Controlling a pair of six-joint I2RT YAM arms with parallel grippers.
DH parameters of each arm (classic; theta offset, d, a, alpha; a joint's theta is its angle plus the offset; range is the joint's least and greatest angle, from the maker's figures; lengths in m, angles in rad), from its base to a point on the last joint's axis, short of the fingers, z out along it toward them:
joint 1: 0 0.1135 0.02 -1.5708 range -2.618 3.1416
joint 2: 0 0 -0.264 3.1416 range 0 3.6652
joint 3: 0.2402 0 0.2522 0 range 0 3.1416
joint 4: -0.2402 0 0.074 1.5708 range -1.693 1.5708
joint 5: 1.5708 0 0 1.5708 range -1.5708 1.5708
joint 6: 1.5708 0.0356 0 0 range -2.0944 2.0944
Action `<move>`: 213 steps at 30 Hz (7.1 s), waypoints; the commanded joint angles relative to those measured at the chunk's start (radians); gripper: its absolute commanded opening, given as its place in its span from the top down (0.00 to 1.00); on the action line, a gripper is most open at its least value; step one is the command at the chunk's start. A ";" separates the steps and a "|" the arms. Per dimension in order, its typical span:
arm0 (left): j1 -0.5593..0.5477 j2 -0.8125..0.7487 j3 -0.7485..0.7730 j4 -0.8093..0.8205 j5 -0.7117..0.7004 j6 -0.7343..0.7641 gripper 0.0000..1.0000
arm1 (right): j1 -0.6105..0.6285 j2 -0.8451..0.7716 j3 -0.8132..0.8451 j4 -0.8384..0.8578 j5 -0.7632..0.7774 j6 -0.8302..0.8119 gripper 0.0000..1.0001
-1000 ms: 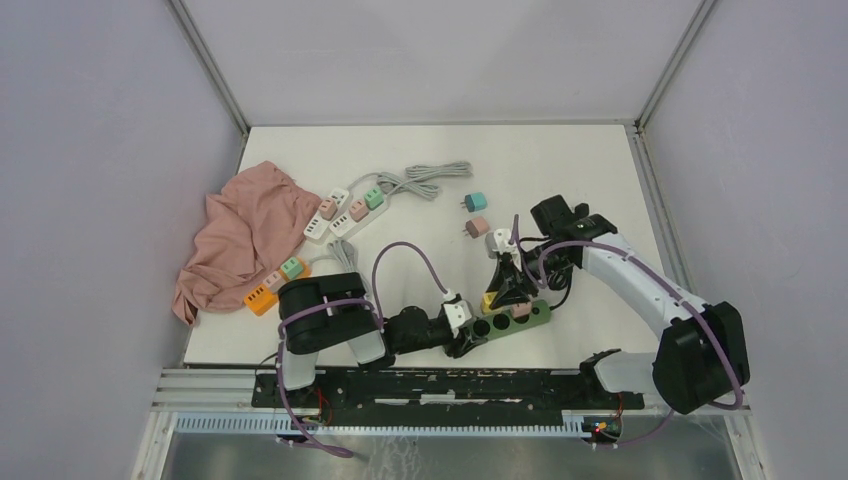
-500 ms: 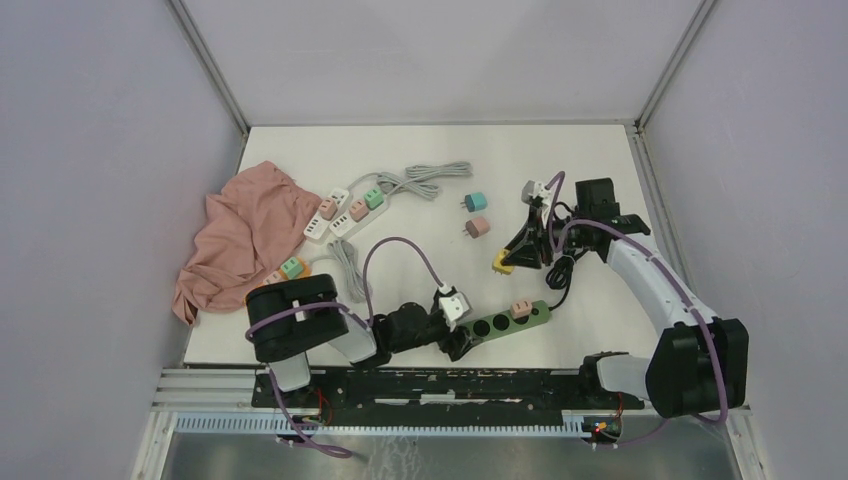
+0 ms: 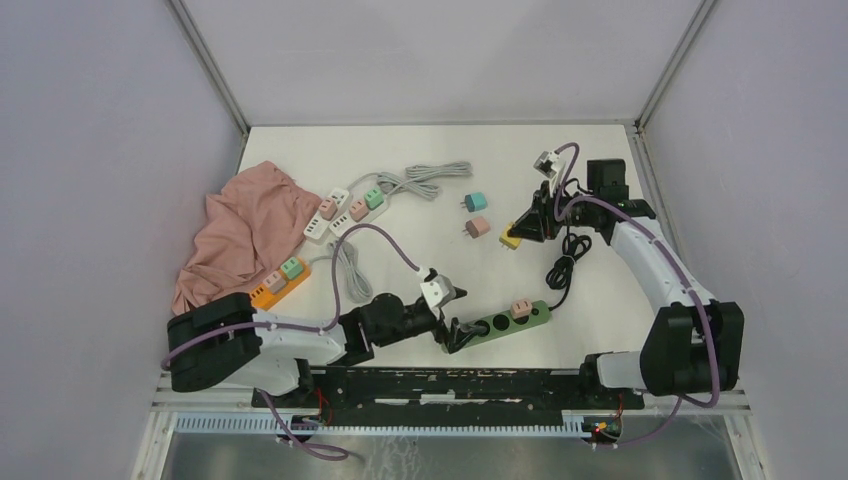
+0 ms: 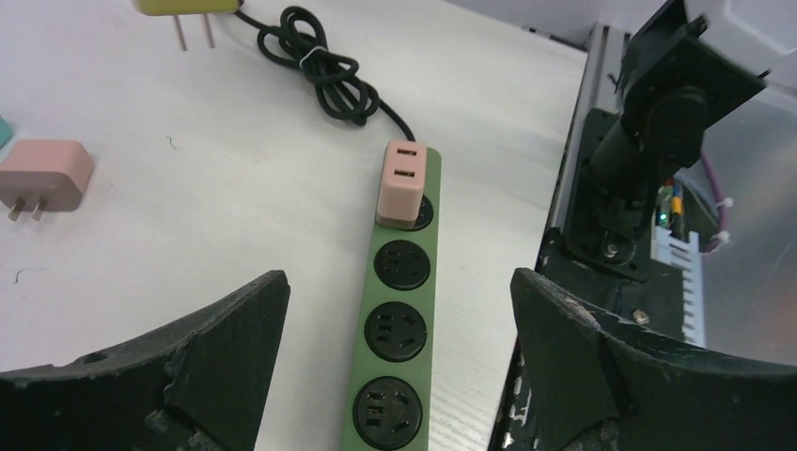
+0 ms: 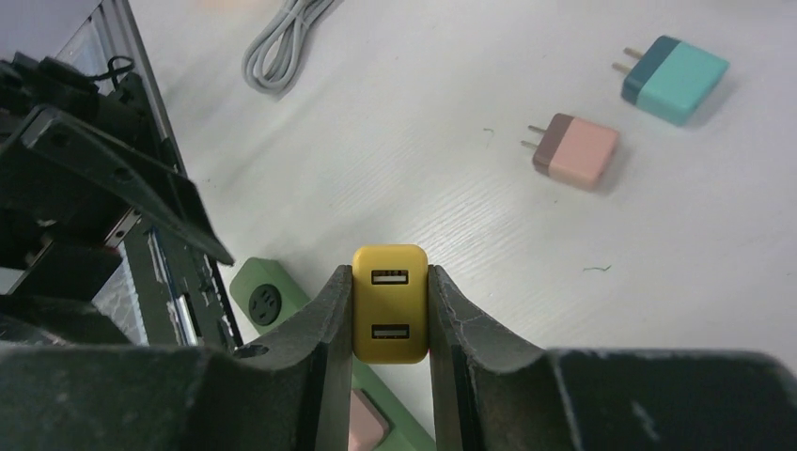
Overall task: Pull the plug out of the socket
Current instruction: Remove the plug from the socket, then place the plug at the center of the board, then remove the plug from the socket.
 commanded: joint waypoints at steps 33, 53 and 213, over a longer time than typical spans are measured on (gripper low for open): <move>0.020 -0.012 -0.068 0.232 -0.040 -0.177 0.01 | -0.033 0.414 0.106 0.499 0.161 0.645 0.83; 0.026 -0.006 -0.083 0.258 -0.046 -0.196 0.00 | -0.070 0.500 0.099 0.529 0.186 0.743 0.80; 0.080 0.036 -0.132 0.338 -0.030 -0.254 0.01 | -0.090 -0.111 -0.043 -0.947 -0.042 -1.360 0.01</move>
